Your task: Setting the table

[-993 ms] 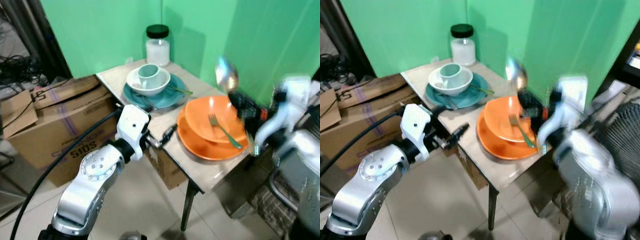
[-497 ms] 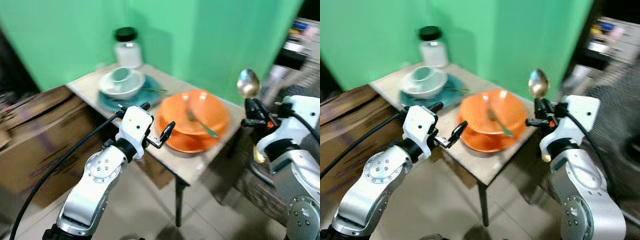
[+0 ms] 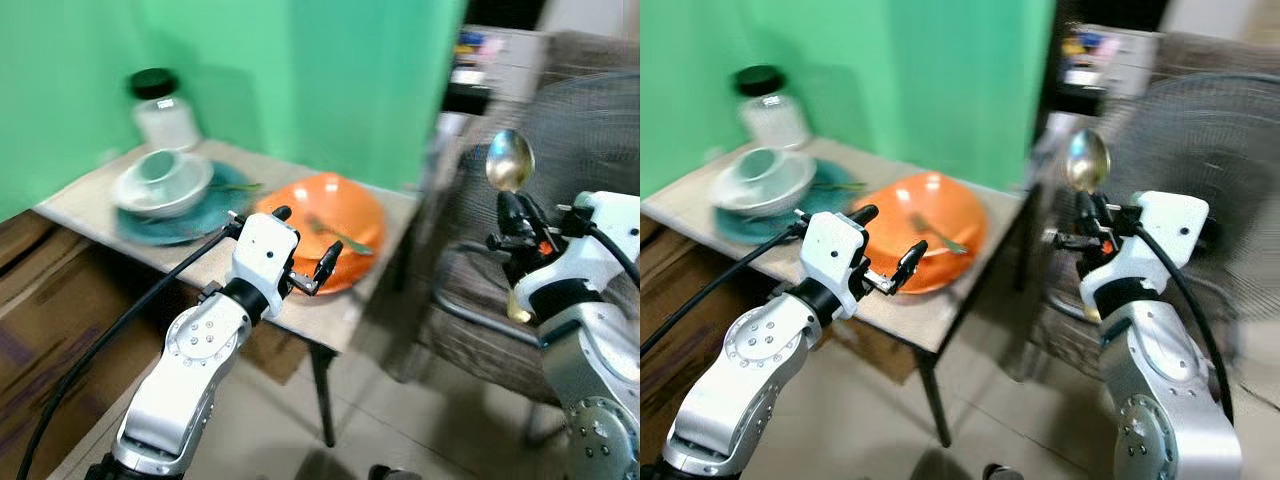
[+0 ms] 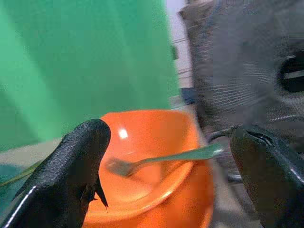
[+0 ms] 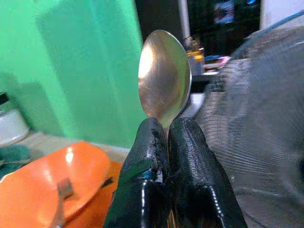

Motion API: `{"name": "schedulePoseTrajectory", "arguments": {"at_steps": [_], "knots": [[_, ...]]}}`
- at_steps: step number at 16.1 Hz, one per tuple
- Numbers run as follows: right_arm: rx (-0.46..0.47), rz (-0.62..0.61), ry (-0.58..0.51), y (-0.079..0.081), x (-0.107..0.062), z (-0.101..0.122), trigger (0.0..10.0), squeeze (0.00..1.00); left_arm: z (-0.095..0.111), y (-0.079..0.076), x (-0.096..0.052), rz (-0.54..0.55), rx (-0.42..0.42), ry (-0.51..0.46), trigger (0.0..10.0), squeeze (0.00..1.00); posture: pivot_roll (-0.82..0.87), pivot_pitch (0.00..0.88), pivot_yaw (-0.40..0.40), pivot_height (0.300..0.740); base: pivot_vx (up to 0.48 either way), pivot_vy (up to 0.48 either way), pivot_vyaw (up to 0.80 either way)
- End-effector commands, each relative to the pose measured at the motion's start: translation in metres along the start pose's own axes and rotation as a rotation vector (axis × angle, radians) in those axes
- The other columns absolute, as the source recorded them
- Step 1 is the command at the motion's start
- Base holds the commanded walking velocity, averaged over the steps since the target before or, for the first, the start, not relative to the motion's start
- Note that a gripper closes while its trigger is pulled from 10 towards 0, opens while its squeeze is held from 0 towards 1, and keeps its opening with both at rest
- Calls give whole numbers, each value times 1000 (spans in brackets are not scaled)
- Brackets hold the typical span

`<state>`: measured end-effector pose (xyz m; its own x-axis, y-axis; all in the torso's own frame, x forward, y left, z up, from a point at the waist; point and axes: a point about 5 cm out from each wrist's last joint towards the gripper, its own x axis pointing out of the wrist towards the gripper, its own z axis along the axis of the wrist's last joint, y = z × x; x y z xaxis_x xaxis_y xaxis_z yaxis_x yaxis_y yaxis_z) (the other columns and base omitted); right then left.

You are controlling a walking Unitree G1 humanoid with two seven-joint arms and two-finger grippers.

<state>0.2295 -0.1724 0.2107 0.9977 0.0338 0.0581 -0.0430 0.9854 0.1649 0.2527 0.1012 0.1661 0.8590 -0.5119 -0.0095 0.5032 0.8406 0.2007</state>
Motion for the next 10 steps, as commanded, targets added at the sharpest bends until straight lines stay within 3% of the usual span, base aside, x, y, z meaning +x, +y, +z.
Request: {"name": "schedulePoseTrajectory", "arguments": {"at_steps": [1, 8, 10], "knots": [[5, 14, 1, 2, 0, -1, 10000, 0, -2, 4, -2, 25, 5, 6, 10000, 0, 72, 0, 60, 740, 0, 0, -800], [-6, 36, 44, 8, 3, -9, 10000, 0, -6, 11, -6, 61, -10, 28, 10000, 0, 79, 0, 54, 740, 0, 0, -800], [-16, 25, 56, 7, 5, -11, 10000, 0, -6, 18, -6, 104, -50, 31, 10000, 0, 76, 0, 58, 740, 0, 0, -800]]}}
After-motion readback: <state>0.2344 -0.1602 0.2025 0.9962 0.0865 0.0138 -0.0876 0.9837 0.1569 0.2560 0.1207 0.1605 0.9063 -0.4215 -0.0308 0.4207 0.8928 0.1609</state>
